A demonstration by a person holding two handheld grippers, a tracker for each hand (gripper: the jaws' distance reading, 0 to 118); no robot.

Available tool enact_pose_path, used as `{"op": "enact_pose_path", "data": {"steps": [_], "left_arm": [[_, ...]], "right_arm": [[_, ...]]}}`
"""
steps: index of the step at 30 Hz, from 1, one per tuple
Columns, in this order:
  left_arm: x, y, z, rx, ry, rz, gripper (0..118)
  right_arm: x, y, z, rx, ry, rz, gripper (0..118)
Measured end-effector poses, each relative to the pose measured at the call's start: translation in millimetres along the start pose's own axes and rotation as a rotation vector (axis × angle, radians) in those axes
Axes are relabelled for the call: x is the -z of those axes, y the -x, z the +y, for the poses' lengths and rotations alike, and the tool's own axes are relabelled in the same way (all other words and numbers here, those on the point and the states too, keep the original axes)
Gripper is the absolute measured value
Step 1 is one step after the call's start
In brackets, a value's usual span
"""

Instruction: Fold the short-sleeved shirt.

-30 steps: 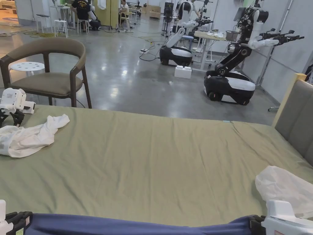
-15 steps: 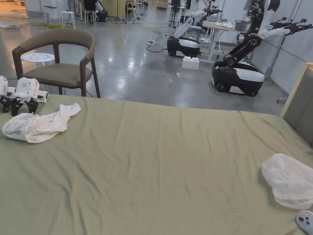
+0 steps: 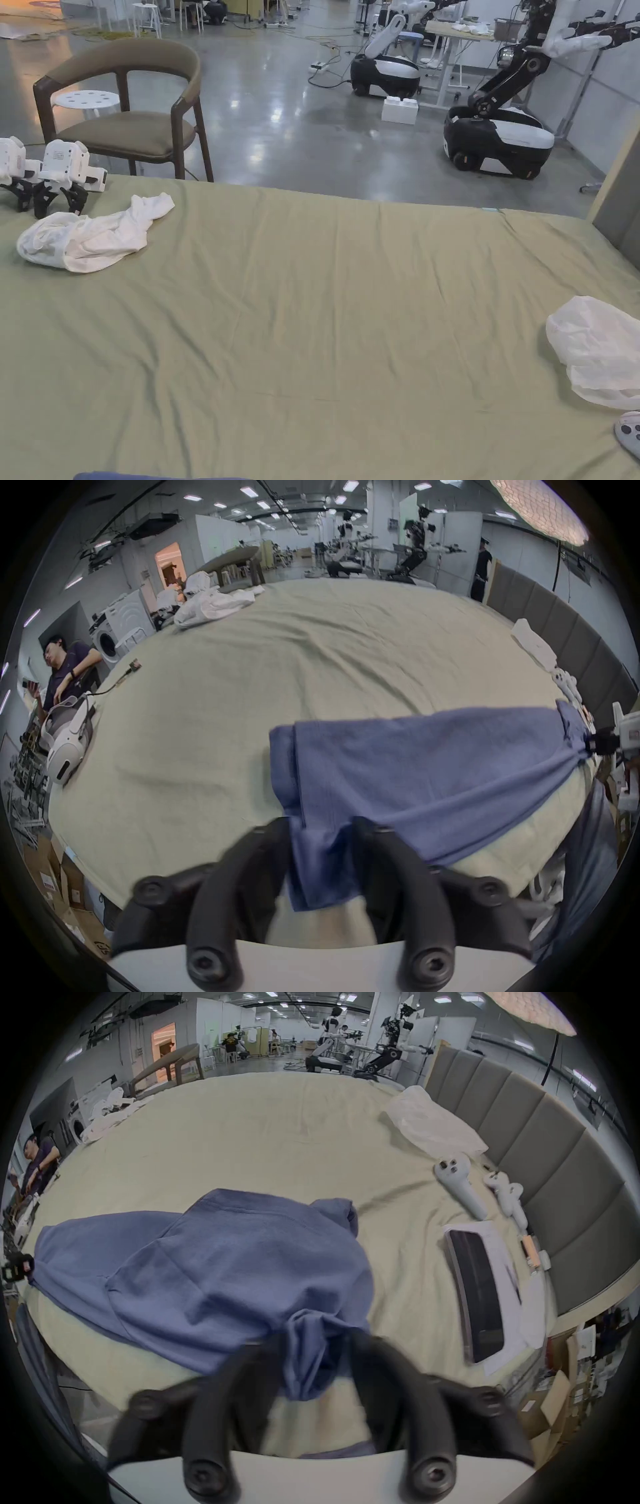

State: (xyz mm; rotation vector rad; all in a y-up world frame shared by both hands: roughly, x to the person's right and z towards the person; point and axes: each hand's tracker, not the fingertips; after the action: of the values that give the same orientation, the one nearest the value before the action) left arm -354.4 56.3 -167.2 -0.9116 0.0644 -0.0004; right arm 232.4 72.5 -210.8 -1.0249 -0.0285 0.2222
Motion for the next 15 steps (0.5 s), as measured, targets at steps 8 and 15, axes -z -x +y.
{"op": "enact_pose_path", "data": {"steps": [8,15], "left_arm": [[-36,-25,45,-0.026,-0.270,-0.026,68],[-43,-57,95,0.017,-0.510,0.067,67]], "right_arm": [[-69,17,46,0.034,-0.280,-0.021,70],[-78,57,100,0.160,-0.608,0.007,70]]}}
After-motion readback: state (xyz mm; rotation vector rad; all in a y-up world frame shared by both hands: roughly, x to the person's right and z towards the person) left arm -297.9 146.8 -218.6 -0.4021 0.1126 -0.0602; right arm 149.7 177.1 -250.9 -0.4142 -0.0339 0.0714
